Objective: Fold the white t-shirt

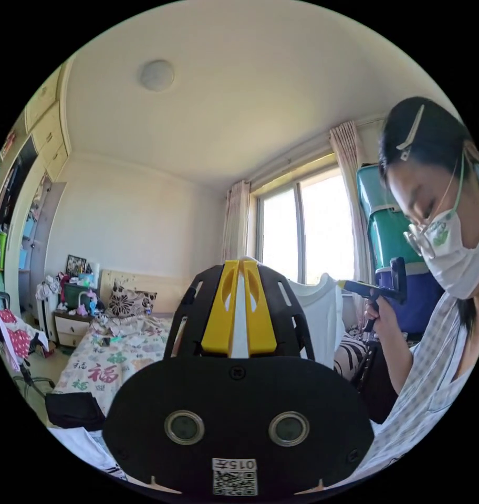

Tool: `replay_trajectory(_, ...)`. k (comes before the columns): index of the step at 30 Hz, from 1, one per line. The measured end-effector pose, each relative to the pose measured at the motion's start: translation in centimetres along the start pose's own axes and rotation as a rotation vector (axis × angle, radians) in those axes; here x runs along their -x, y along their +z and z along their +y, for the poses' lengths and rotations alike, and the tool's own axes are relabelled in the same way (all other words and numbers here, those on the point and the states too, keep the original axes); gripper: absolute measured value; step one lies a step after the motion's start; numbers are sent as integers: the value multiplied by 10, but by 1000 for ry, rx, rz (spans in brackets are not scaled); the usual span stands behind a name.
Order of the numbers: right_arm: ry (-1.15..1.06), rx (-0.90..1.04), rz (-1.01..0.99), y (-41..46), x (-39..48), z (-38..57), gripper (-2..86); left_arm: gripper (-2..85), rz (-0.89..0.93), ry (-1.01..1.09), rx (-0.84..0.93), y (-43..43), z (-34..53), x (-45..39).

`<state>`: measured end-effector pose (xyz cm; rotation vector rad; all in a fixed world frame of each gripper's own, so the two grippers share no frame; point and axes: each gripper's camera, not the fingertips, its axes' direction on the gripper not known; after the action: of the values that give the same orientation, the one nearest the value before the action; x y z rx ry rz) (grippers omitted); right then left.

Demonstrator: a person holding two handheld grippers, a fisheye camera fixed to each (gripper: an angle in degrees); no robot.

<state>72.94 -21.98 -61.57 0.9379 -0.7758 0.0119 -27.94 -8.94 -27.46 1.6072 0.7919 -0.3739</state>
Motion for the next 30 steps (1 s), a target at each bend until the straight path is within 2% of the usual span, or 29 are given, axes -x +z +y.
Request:
replay_trajectory(7, -26, -136, 157, 5, -12, -11, -6, -7, -32, 14, -27, 16, -6, 13)
replay_trajectory(11, 11, -66, 156, 64, -54, -8, -5, -4, -84, 9, 101, 81, 16, 57)
replay_trajectory(14, 73, 62, 138, 148, -107, 2, -2, 1, -147, -2, 266, 159, 52, 107)
replay_trajectory(16, 119, 225, 86, 243, -163, 14, 8, 8, -249, 24, 376, 217, 83, 143)
replay_trajectory(18, 179, 416, 9, 325, -209, 33, 27, 28, -335, 10, 592, 299, 143, 203)
replay_trajectory(20, 312, 599, -72, 386, -250, 69, 57, 47, -360, -75, 788, 335, 193, 246)
replay_trajectory(22, 408, 708, -244, 411, -275, 121, 73, 57, -284, -206, 803, 330, 234, 272)
replay_trajectory(23, 405, 720, -258, 409, -277, 134, 76, 59, -206, -256, 769, 312, 258, 277)
replay_trajectory(25, 385, 843, -283, 393, -278, 198, 81, 62, -190, -319, 829, 280, 300, 278)
replay_trajectory(27, 409, 980, -259, 376, -283, 253, 88, 70, -144, -453, 995, 237, 370, 271)
replay_trajectory(30, 584, 1162, -259, 353, -300, 333, 97, 87, -96, -698, 1219, 188, 457, 255)
